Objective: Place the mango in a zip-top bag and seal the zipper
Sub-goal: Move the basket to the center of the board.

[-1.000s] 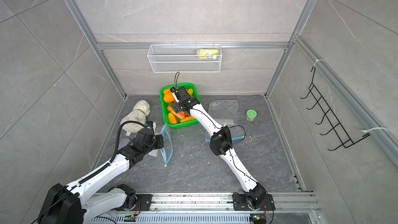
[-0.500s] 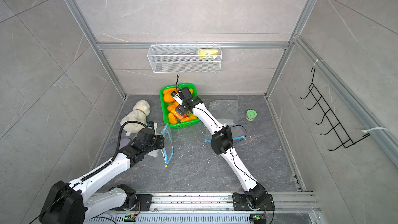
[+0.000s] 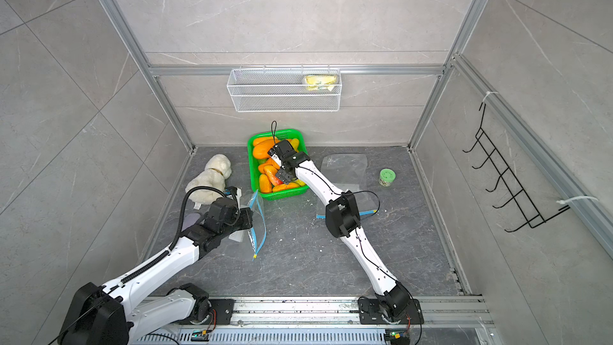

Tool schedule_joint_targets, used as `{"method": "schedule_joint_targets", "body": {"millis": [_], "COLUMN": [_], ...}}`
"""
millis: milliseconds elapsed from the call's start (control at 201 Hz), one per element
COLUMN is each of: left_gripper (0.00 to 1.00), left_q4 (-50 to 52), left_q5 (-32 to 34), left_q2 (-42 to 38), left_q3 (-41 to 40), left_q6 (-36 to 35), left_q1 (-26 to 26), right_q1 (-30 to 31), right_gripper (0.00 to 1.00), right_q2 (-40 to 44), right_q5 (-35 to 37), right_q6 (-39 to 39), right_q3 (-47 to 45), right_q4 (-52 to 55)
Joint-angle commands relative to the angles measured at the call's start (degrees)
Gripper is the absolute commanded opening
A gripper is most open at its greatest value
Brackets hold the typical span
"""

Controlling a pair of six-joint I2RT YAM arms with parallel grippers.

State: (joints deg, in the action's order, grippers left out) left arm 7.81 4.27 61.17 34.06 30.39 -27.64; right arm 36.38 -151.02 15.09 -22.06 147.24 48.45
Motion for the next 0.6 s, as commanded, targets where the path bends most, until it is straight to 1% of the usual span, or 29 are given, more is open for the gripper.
{"method": "schedule_joint_targets", "body": {"millis": [0,139,229,348,448,592], "left_gripper": [0.00,0.00,0.00,0.00,0.00,0.00], "left_q4": [1.10,2.45,3.26,3.31,3.45,4.22], "left_q5": [0.76,1.32,1.10,0.95,0.82,0.55], "left_q2": [-2.90,-4.29,-4.64,-5.23,-5.06,-4.98], "left_q3": [2.37,2.94,3.55,3.88,4.52,5.30], "left_q6": [-1.58,-1.72,-1.83,-1.97,-2.40,-2.72], "left_q1": [0.30,0.33,0.35,0.34,0.36,0.38], "right_q1": [1.49,1.95,2.53,3.25,3.35,3.36], "right_gripper": [0.95,0.95,0.95,0.95,0.96,0.96], "right_q2": [11.36,21.95,27.55,33.60,37.69,38.84], "right_q5": [-0.62,-3.58,-3.91,-3.51,-2.71,-1.63], "right_q6": [6.26,8.68,9.47,10.78,11.78,12.37], "right_q3": [-13.00,-29.75,-39.91,-50.45,-57.08,-60.61], "right_q4": [1.69,-4.13,-7.42,-9.93,-14.10,-13.55]}}
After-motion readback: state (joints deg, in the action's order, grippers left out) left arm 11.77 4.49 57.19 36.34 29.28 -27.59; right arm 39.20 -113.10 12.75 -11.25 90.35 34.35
